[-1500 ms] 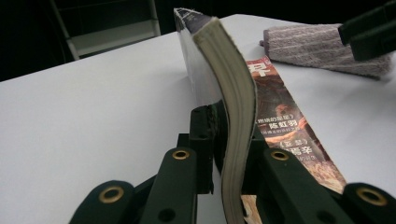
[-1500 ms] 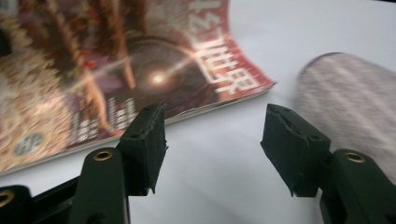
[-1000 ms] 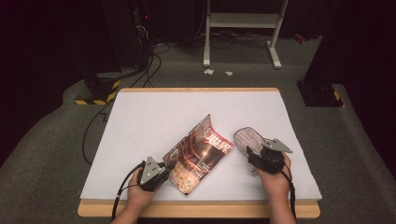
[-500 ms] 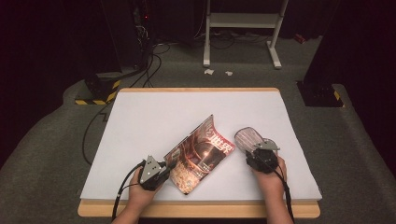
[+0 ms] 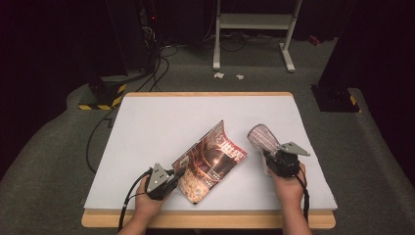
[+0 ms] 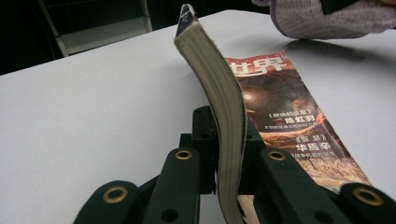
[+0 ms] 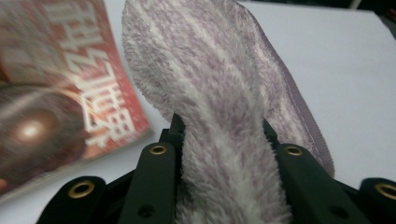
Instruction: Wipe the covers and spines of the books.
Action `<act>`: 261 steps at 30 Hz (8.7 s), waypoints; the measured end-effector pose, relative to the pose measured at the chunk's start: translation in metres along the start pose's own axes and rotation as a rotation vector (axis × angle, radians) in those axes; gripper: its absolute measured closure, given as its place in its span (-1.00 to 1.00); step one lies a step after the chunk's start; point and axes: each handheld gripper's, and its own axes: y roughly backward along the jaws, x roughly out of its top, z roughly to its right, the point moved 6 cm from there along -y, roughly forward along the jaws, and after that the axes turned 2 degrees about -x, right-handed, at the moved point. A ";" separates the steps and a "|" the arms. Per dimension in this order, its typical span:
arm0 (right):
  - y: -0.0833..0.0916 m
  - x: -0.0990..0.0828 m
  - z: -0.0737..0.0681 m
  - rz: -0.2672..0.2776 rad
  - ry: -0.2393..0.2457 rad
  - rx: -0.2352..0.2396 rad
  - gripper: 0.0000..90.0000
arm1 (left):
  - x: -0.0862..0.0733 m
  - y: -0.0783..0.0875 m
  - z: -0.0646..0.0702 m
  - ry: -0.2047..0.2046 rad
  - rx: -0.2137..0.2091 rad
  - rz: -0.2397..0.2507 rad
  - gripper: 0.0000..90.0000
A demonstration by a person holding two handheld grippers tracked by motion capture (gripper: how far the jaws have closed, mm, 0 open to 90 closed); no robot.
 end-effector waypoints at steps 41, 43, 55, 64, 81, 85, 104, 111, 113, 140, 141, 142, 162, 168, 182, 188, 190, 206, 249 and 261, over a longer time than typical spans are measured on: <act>-0.053 0.068 -0.159 -0.005 0.307 0.249 0.56 | 0.000 -0.003 0.004 -0.066 0.007 0.007 0.85; -0.046 0.065 -0.170 0.001 0.323 0.280 0.56 | -0.001 -0.003 0.003 -0.063 0.007 0.003 0.85; 0.000 0.050 -0.227 0.050 0.410 0.432 0.55 | 0.000 -0.003 0.003 -0.058 0.010 0.009 0.85; 0.013 0.046 -0.238 0.050 0.421 0.451 0.55 | 0.000 -0.004 0.005 -0.066 0.020 0.010 0.85; -0.022 0.057 -0.197 0.003 0.375 0.328 0.55 | -0.001 -0.004 0.005 -0.067 0.026 0.003 0.85; -0.045 0.063 -0.165 -0.028 0.313 0.267 0.55 | -0.001 -0.005 0.005 -0.068 0.028 0.004 0.85; -0.098 0.075 -0.089 -0.099 0.196 0.076 0.55 | 0.000 -0.003 0.009 -0.109 0.023 0.007 0.85; -0.092 0.074 -0.097 -0.090 0.241 0.067 0.55 | 0.000 -0.002 0.009 -0.109 0.022 0.011 0.85; -0.087 0.073 -0.106 -0.082 0.264 0.082 0.55 | 0.000 -0.002 0.009 -0.110 0.021 0.007 0.85; 0.006 0.040 -0.223 0.033 0.412 0.382 0.53 | -0.001 -0.004 0.008 -0.100 0.031 0.005 0.85; 0.008 0.039 -0.225 0.034 0.413 0.385 0.53 | -0.001 -0.004 0.008 -0.100 0.032 0.005 0.85; 0.009 0.039 -0.227 0.034 0.411 0.391 0.53 | -0.001 -0.005 0.008 -0.100 0.033 0.005 0.85; -0.018 0.046 -0.196 -0.011 0.413 0.275 0.54 | -0.002 -0.006 0.009 -0.109 0.045 -0.004 0.85; -0.054 0.055 -0.150 -0.060 0.334 0.175 0.54 | -0.001 -0.006 0.009 -0.108 0.046 0.001 0.85; -0.105 0.063 -0.087 -0.129 0.214 0.024 0.54 | -0.002 -0.006 0.009 -0.103 0.044 0.006 0.85; -0.096 0.067 -0.099 -0.114 0.272 0.030 0.54 | -0.001 -0.006 0.009 -0.100 0.041 0.010 0.85; -0.091 0.066 -0.107 -0.105 0.295 0.044 0.54 | -0.002 -0.006 0.009 -0.100 0.042 0.007 0.85; -0.023 0.042 -0.188 -0.009 0.417 0.263 0.54 | -0.002 -0.007 0.008 -0.101 0.047 0.003 0.85; -0.092 0.056 -0.099 -0.151 0.286 0.057 0.54 | -0.002 -0.008 0.009 -0.110 0.057 0.005 0.85; -0.115 0.065 -0.066 -0.186 0.239 -0.039 0.54 | -0.002 -0.007 0.009 -0.110 0.050 0.018 0.85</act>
